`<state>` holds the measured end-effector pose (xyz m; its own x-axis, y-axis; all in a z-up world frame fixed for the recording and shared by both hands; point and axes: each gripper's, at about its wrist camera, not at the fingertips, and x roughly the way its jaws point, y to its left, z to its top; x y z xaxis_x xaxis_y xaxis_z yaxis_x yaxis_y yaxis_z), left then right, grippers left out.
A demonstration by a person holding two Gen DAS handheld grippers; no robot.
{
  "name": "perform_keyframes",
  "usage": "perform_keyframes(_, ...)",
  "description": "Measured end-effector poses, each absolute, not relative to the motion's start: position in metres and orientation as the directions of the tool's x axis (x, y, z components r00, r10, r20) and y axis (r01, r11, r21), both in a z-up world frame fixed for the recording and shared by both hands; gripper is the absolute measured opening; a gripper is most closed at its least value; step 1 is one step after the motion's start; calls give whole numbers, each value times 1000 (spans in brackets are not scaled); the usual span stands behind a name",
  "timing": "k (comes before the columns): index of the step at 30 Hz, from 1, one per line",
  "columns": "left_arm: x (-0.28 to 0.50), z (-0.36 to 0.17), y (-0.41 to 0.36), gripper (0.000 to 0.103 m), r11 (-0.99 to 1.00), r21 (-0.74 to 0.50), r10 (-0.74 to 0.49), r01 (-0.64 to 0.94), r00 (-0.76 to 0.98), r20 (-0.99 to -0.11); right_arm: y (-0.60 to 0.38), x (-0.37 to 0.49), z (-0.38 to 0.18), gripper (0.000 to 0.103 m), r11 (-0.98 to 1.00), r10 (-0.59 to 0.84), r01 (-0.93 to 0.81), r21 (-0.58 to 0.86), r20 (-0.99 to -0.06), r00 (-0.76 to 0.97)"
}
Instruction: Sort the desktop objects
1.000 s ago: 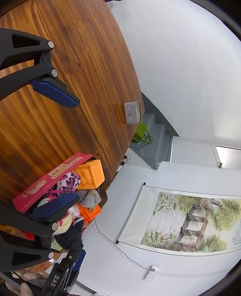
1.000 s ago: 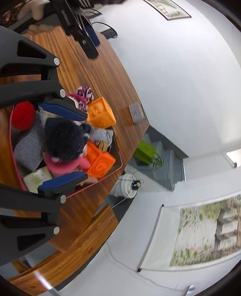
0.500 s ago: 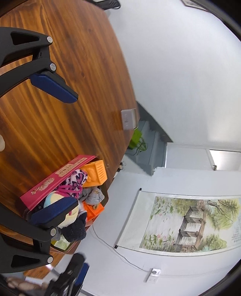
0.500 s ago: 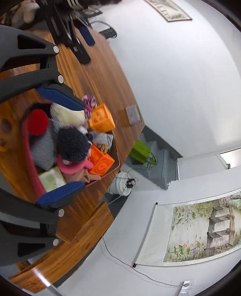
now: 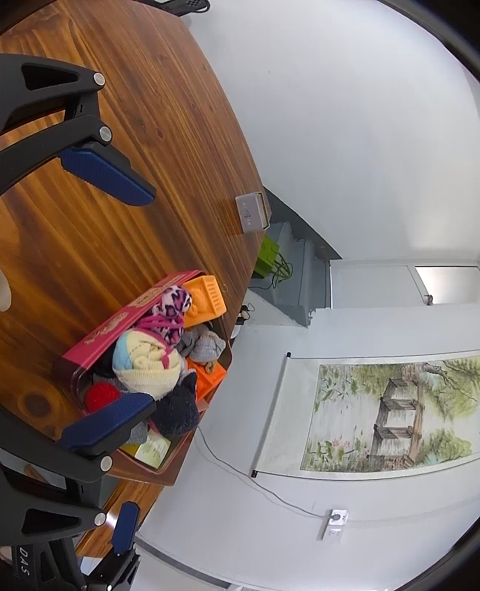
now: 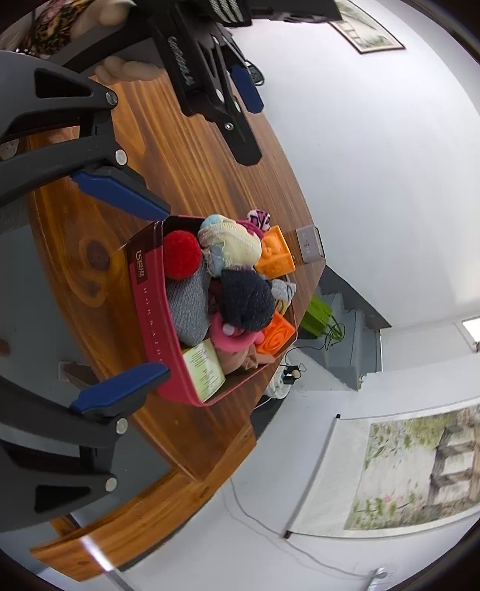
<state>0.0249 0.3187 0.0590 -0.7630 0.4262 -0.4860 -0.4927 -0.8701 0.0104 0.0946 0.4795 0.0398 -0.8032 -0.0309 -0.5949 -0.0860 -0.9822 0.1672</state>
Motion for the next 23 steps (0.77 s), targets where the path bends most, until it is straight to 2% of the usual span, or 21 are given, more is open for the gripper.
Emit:
perform_keyframes(7,16,51,326,102,-854,-71,465,-515,-697,-546,489,98,37,82,-974,-37,-102,200,-591,-806)
perform_keyframes(12,15,45,336,102,-849,-65,462,-524,-677,-573,493,96,32,82,-974,-30,-111,198,-596,-803)
perform_keyframes(23,22,43,341,102,-851,-10,449,-525,-716,-535,495,93,28,82,-973,-24,-118,197,-600,-799)
